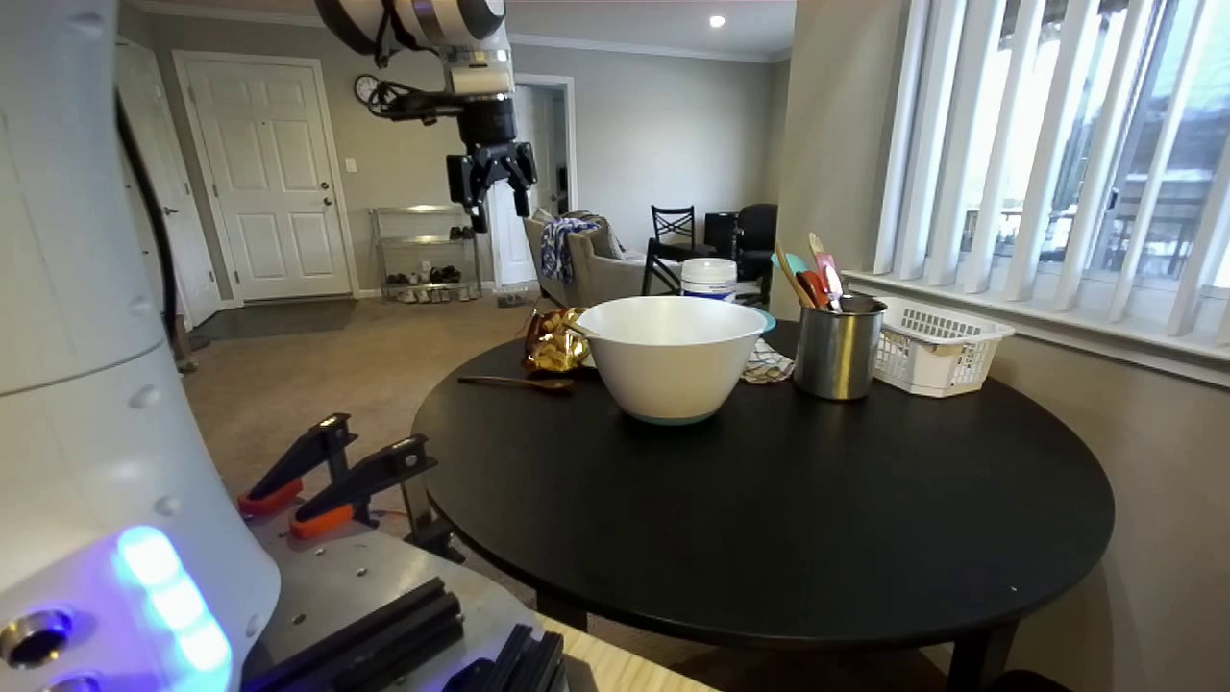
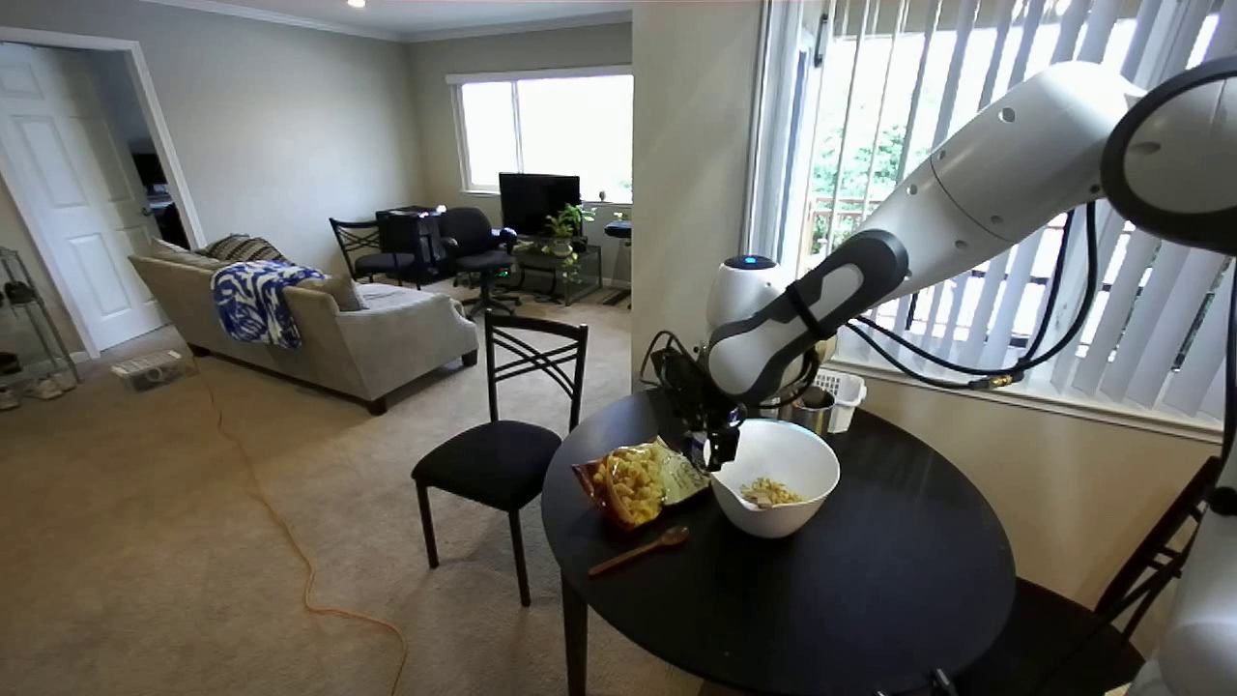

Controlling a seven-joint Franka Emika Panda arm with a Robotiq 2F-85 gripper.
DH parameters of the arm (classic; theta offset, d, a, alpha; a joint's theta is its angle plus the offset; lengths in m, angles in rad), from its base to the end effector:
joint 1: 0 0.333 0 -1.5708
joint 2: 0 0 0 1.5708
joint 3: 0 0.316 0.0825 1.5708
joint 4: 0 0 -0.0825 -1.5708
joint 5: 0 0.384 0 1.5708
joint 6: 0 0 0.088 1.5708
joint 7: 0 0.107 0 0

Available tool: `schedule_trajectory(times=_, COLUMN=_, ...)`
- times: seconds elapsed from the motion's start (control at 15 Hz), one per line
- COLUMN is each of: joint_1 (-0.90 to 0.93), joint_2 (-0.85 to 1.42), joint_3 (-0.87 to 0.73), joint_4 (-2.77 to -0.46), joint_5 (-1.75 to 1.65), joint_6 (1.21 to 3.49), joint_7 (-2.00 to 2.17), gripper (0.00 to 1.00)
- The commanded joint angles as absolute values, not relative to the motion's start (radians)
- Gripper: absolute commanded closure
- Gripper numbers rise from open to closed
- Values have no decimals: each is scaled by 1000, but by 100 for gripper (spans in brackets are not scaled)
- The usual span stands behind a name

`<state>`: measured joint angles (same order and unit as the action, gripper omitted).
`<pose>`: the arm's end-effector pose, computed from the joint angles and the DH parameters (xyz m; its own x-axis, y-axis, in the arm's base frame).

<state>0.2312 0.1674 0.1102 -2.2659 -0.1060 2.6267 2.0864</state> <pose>0.5206 0.1873 0.3053 -0.0852 -0.9951 -0.0504 -0.9770 0.0934 -0.1917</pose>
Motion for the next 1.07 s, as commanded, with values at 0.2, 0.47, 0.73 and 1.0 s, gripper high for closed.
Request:
schedule_trajectory(times=0.2, joint_1=334, joint_2=152, joint_3=-29, joint_4=-2438, joint_5=-299, joint_6=2841, joint_7=2574, gripper=0)
schedule_trajectory(times=0.47, joint_1=483, joint_2=175, joint_3=-299, joint_4=-2479, joint_5=-373, joint_6=2967, joint_7=2625, gripper=0)
schedule_trajectory(times=0.73, joint_1=716, joint_2=325, joint_3=-589, joint_4=-2468, joint_5=-272, joint_6=3119, joint_7=2605, gripper=0)
schedule_trajectory(times=1.0, joint_1=863, joint_2=425, joint_3=-633, joint_4=-2528, joint_5=-117, joint_6=3202, joint_7=2604, gripper=0)
